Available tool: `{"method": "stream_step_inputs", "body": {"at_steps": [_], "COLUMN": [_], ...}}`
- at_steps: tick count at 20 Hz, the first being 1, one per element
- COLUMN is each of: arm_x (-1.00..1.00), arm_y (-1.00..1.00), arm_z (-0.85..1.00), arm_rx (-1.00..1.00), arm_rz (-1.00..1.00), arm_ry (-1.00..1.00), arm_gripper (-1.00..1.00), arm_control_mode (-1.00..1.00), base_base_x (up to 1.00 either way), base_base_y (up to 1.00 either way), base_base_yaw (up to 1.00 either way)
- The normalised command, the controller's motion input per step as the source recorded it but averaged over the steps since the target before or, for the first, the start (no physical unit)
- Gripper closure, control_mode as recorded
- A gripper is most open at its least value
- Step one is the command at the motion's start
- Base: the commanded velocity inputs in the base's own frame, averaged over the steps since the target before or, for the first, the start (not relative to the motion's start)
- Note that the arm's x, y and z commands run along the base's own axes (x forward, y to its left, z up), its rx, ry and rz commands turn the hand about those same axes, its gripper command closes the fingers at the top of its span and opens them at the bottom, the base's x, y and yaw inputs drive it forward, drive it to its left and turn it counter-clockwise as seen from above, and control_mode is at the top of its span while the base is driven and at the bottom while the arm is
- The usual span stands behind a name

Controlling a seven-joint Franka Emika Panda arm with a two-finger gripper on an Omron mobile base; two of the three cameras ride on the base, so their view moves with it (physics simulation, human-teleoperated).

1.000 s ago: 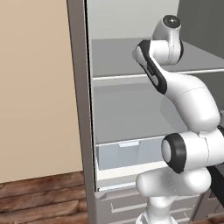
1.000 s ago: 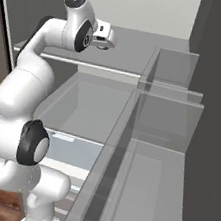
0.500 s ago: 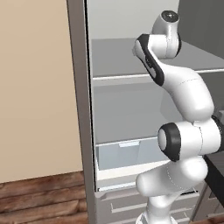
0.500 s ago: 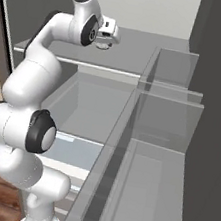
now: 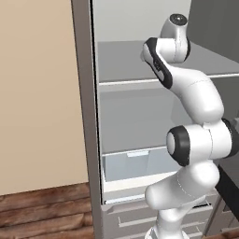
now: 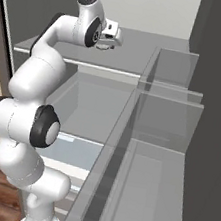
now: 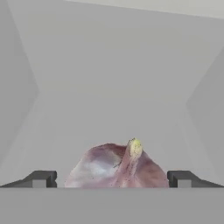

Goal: Grab the garlic and lemon wedge from the fridge, place them in the blender, close the lid, and turn on the blender to create a marinade.

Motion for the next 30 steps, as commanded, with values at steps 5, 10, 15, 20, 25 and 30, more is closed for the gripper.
{"method": "stream_step_inputs", "body": {"at_steps": [5,10,15,20,25,30], "arm_x": [0.04,0.15,0.22,-0.41,-1.00,-1.00], "arm_y": [0.00,0.00,0.00,0.00,0.02,0.11], "arm_z": [-0.22,-0.14,-0.12,0.09,0.11,0.00], "arm_rx": [0.00,0.00,0.00,0.01,0.04,0.09], "arm_rz": [0.00,0.00,0.05,0.11,0.01,-0.05], "arm_ry": [0.00,0.00,-0.04,-0.14,-0.15,-0.08], "arm_gripper": [-1.00,1.00,1.00,1.00,1.00,1.00], "arm_control_mode": [-1.00,-1.00,-1.00,-1.00,-1.00,-1.00], "base_base_x": [0.00,0.00,0.00,0.00,0.00,0.00], "base_base_y": [0.00,0.00,0.00,0.00,0.00,0.00], "base_base_yaw": [0.00,0.00,0.00,0.00,0.00,0.00]}}
